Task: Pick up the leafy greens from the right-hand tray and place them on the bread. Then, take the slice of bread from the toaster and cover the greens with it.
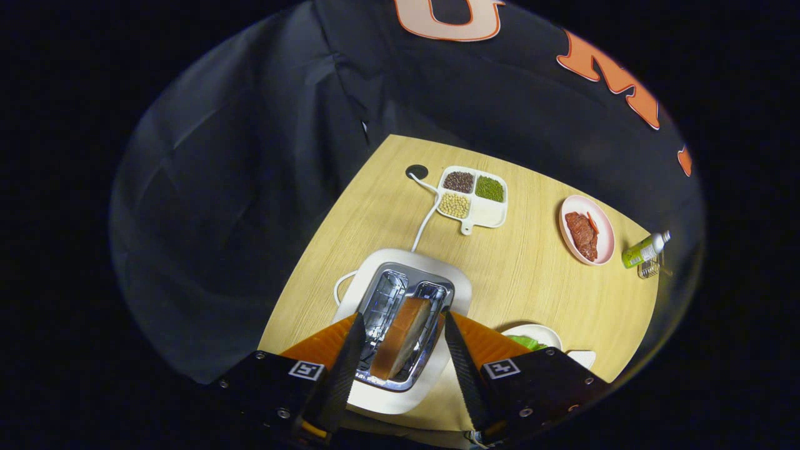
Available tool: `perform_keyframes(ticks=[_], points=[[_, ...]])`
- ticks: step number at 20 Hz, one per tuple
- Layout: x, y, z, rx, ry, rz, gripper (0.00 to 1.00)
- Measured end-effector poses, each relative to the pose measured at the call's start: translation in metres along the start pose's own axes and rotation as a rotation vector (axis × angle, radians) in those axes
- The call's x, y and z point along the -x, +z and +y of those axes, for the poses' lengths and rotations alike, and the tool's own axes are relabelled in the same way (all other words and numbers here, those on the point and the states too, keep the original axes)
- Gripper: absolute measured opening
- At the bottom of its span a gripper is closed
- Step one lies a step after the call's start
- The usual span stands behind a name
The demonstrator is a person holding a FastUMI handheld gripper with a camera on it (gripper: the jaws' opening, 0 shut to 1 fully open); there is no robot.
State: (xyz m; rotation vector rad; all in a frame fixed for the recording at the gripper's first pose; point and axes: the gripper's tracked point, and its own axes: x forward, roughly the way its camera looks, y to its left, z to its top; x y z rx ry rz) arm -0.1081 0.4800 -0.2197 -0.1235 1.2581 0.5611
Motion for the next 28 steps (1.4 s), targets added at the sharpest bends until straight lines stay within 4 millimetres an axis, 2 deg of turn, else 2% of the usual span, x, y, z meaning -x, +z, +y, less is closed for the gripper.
perform_keyframes(ticks=[5, 8, 10, 13, 17, 20, 23, 25, 28], points=[[-0.012, -0.009, -0.008, -0.045, -0.045, 0.068, 0.52], [-0.012, -0.015, -0.002, -0.074, 0.002, 0.092, 0.27], [-0.009, -0.016, -0.007, -0.099, 0.008, 0.077, 0.17], [-0.004, -0.015, -0.007, -0.148, 0.064, 0.055, 0.11], [0.017, -0.005, -0.009, -0.189, 0.155, 0.004, 0.10], [0.039, 0.003, -0.019, -0.217, 0.207, -0.052, 0.09], [0.071, 0.009, -0.026, -0.231, 0.276, -0.117, 0.09], [0.092, 0.012, -0.039, -0.228, 0.298, -0.164, 0.09], [0.109, 0.008, -0.067, -0.233, 0.304, -0.215, 0.09]])
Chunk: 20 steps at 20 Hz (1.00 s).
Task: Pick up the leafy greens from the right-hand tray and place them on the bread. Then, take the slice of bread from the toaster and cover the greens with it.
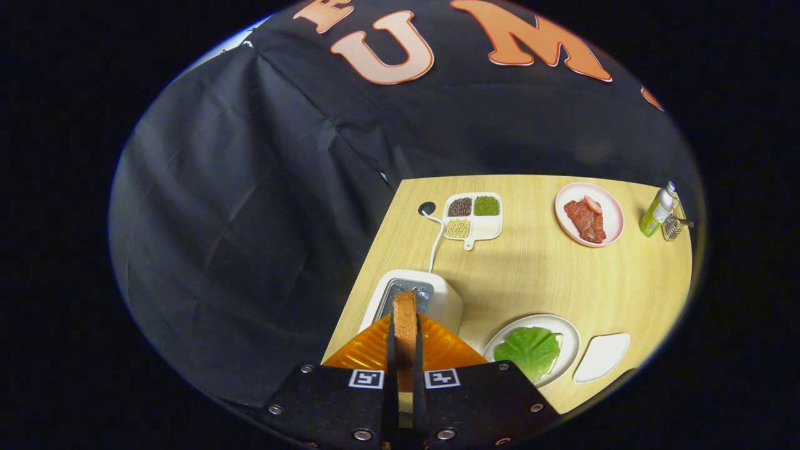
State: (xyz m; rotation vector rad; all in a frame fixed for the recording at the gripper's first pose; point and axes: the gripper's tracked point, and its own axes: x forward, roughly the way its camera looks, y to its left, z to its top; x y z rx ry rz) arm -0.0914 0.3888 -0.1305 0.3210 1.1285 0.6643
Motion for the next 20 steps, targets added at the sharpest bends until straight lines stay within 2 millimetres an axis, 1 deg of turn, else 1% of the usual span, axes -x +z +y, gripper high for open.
perform_keyframes(ticks=[2, 5, 8, 10, 13, 15, 20], points=[[0.012, -0.001, -0.019, -0.012, 0.007, -0.019, 0.09], [0.023, -0.014, -0.052, -0.058, 0.007, -0.018, 0.09], [0.023, -0.034, -0.091, -0.094, -0.006, 0.007, 0.09], [0.019, -0.047, -0.109, -0.122, 0.003, 0.027, 0.09], [0.016, -0.065, -0.129, -0.157, 0.016, 0.050, 0.09], [0.010, -0.078, -0.139, -0.182, 0.035, 0.069, 0.09], [-0.011, -0.105, -0.151, -0.226, 0.103, 0.111, 0.10]])
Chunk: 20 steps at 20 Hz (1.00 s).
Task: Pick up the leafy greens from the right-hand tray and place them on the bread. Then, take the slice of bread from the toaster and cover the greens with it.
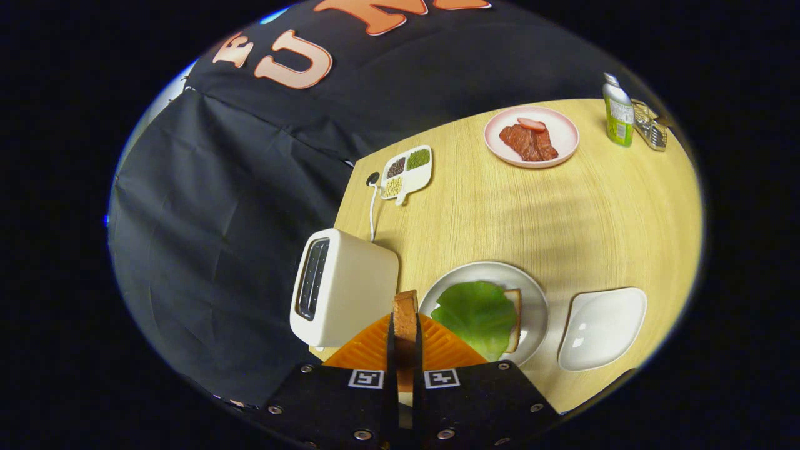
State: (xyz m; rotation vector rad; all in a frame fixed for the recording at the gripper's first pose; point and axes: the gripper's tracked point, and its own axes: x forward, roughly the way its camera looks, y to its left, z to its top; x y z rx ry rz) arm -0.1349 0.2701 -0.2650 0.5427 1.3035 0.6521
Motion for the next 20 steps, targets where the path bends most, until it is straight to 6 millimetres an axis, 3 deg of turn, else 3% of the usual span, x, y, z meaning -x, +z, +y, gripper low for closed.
perform_keyframes(ticks=[7, 9, 11, 13, 18, 20], points=[[-0.037, -0.023, -0.044, 0.031, 0.015, 0.019, 0.09], [-0.042, -0.024, -0.055, 0.027, 0.010, 0.010, 0.09], [-0.047, -0.025, -0.082, 0.076, -0.070, 0.000, 0.09], [-0.048, -0.025, -0.084, 0.086, -0.090, -0.004, 0.11], [-0.048, -0.020, -0.112, 0.192, -0.223, -0.032, 0.37], [-0.038, -0.018, -0.122, 0.244, -0.282, -0.038, 0.43]])
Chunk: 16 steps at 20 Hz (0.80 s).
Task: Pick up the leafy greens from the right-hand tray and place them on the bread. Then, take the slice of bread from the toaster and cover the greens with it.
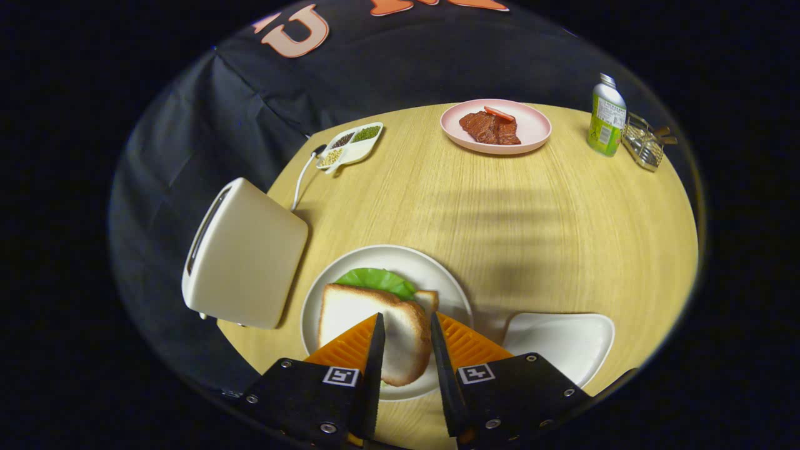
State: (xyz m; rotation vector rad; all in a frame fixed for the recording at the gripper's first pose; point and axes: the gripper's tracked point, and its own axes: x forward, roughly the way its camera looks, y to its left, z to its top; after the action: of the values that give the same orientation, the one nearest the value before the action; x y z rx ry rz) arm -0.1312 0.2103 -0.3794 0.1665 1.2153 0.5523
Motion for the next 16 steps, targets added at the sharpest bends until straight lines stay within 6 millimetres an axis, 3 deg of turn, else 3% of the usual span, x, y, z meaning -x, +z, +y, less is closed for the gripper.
perform_keyframes(ticks=[4, 7, 13, 16], points=[[0.036, 0.043, -0.001, -0.024, -0.011, -0.140, 0.48], [0.086, 0.097, 0.004, 0.010, -0.010, -0.330, 0.51], [0.186, 0.175, -0.002, 0.103, -0.112, -0.604, 0.57], [0.226, 0.197, -0.001, 0.139, -0.149, -0.700, 0.65]])
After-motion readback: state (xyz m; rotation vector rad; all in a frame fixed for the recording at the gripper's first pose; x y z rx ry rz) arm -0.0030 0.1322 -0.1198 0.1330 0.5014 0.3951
